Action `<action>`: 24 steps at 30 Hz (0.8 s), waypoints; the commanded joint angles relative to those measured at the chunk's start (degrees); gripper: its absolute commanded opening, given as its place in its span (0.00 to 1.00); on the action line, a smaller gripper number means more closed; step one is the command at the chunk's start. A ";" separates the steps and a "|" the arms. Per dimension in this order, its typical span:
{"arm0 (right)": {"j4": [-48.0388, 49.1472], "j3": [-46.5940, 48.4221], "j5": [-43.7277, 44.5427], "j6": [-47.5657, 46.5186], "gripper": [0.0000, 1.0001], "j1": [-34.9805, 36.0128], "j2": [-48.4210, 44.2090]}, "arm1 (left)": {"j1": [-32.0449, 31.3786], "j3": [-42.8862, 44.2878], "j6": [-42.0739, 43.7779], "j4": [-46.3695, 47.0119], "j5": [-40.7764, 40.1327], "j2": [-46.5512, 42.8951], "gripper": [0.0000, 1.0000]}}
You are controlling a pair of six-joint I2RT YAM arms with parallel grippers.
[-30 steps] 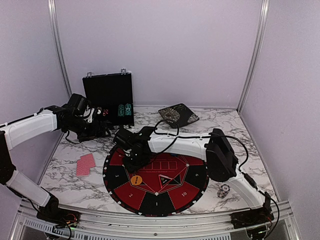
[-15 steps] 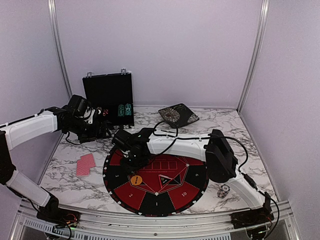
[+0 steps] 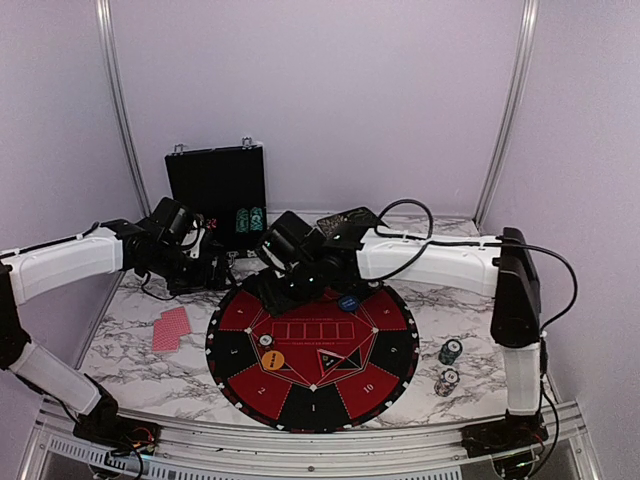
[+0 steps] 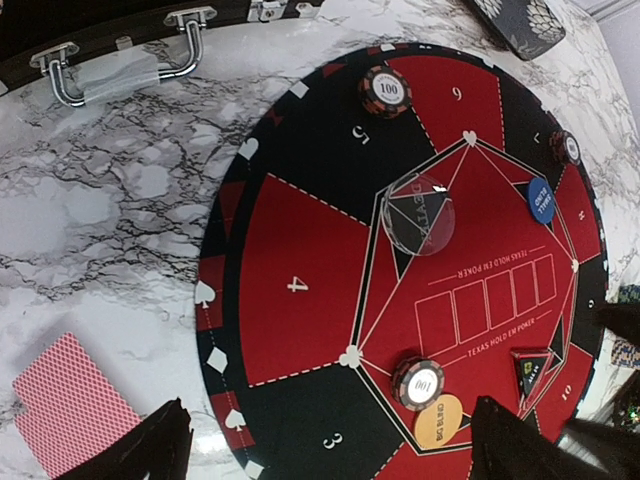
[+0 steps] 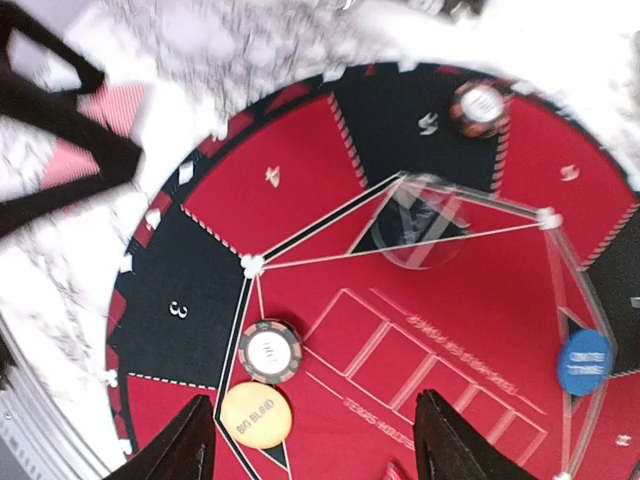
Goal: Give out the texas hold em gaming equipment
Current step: Move the poker chips pile to the big blind area.
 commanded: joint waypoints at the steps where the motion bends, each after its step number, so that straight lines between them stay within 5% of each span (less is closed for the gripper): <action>1: 7.04 -7.99 5.38 -0.78 0.65 -2.93 -10.72 | -4.85 -0.39 -3.83 -1.24 -4.58 0.94 0.98; 9: 11.47 -21.38 9.41 -2.58 0.65 -8.36 -25.17 | -15.19 1.69 -10.71 -1.25 -12.15 8.52 0.90; 24: 12.88 -27.79 9.76 -2.41 0.65 -9.22 -30.55 | -24.37 9.89 -16.10 -3.32 -16.93 22.60 0.84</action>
